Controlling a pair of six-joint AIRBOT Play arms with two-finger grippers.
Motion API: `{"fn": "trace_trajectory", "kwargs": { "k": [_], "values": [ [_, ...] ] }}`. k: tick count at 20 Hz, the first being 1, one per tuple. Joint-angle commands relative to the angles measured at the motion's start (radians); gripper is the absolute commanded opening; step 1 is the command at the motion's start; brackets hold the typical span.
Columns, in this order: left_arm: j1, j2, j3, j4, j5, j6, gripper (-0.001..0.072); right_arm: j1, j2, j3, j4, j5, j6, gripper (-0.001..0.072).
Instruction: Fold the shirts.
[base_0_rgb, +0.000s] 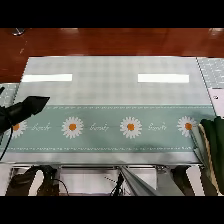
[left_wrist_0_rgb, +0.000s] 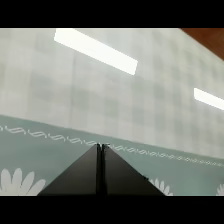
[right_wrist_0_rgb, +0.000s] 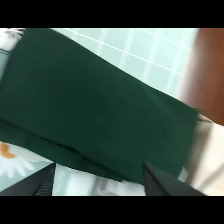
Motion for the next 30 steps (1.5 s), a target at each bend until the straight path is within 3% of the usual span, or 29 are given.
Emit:
{"fn": "trace_trajectory", "kwargs": {
  "k": [1,2,3,5,7,8,10,12,13,14,20,30],
  "values": [
    [0.001,-0.102,0.09,-0.138,0.021,0.082,0.0039,0.021,-0.047,0.02,0.381,-0.214,-0.009,0.0614],
    [0.0,-0.163,0.158,-0.194,-0.023,0.122,0.0038,0.063,-0.066,0.031,0.512,-0.298,-0.01,0.0557],
    [-0.011,-0.224,0.237,-0.237,-0.06,0.148,0.0038,0.134,-0.091,0.04,0.625,-0.38,-0.014,0.0431],
    [-0.094,-0.354,0.437,-0.253,-0.103,0.154,0.0038,0.379,-0.151,0.042,0.793,-0.528,-0.117,0.0033],
    [-0.248,-0.468,0.638,-0.203,-0.096,0.171,0.0037,0.708,-0.226,0.042,0.735,-0.627,-0.177,0.0033],
    [-0.346,-0.52,0.727,-0.098,-0.08,0.16,0.0037,0.869,-0.269,0.042,0.643,-0.649,-0.181,0.0033],
    [-0.518,-0.594,0.819,0.273,-0.069,-0.028,0.0037,1.165,-0.37,0.035,0.366,-0.639,-0.133,0.0033],
    [-0.622,-0.641,0.789,0.666,-0.096,-0.272,0.0039,1.35,-0.471,0.0,0.038,-0.626,0.013,0.0033],
    [-0.639,-0.662,0.753,0.776,-0.106,-0.357,0.0039,1.391,-0.523,-0.022,-0.077,-0.623,0.061,0.0033],
    [-0.636,-0.685,0.711,0.826,-0.106,-0.386,0.0039,1.404,-0.573,-0.032,-0.134,-0.607,0.077,0.0033],
    [-0.603,-0.763,0.666,0.83,-0.173,-0.381,0.0039,1.404,-0.686,-0.032,-0.091,-0.479,0.076,0.0033],
    [-0.603,-0.783,0.666,0.83,-0.173,-0.381,0.0039,1.404,-0.686,-0.032,-0.093,-0.474,0.076,0.0033]
  ]
}}
